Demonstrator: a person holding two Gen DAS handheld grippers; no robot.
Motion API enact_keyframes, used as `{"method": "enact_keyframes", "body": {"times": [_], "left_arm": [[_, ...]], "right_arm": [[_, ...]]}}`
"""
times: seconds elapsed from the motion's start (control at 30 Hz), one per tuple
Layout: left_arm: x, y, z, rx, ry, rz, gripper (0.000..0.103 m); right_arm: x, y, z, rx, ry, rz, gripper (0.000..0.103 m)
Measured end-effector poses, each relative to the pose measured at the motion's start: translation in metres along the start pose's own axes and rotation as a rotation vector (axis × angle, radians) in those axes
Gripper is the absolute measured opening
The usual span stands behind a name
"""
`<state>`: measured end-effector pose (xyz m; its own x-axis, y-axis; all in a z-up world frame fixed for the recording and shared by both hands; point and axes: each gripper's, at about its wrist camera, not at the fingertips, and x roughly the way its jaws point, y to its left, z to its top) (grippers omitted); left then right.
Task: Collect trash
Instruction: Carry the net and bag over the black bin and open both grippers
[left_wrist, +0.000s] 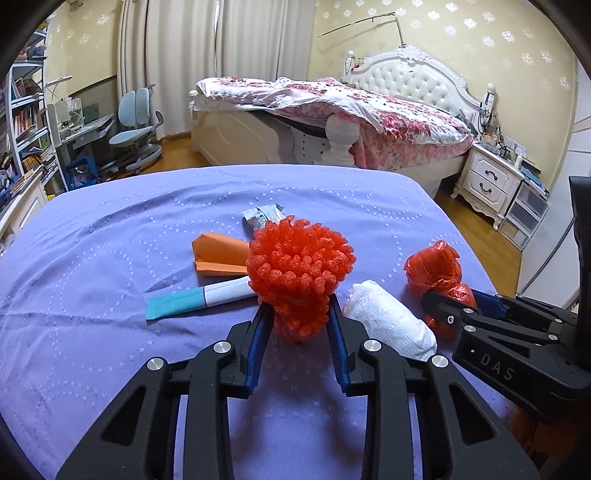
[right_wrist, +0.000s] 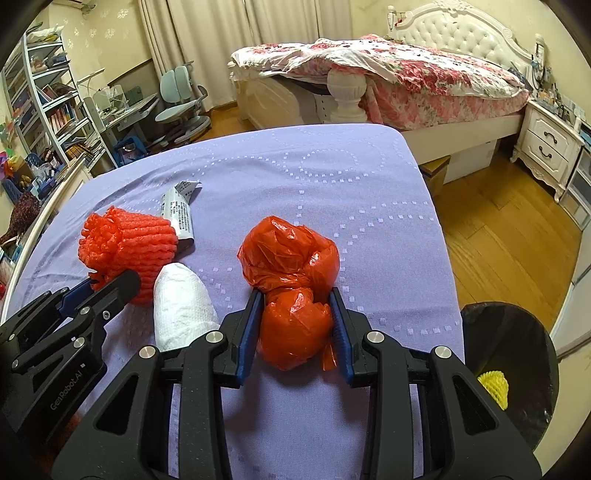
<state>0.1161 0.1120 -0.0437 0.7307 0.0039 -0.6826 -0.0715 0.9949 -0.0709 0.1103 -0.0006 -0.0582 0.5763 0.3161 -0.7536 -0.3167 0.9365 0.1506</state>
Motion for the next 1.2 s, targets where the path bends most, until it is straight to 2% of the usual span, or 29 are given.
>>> {"method": "enact_keyframes", "body": {"times": [0.27,0.73,0.93,1.2], "left_arm": [[-0.022,0.002,-0.01,-0.018,-0.019,0.005,0.031],[-0.055,-0.01,-0.037,-0.02,-0.027,-0.007,0.03],[-0.07,-0.025,-0.046,-0.005,-0.039,-0.039,0.03],[-0.085,-0.065,-0.053,0.056,-0.06,-0.111,0.03]], "right_arm": [[-0.01,-0.003,-0.008,0.004,-0.005,-0.001,0.034],[-0.053,-0.013,-0.051,0.024,-0.029,-0.016,0.033],[-0.077,-0.027,-0.072,0.047,-0.046,-0.038,0.033],[-0.109,-0.059,-0.097,0.094,-0.076,-0.104,0.033]]}}
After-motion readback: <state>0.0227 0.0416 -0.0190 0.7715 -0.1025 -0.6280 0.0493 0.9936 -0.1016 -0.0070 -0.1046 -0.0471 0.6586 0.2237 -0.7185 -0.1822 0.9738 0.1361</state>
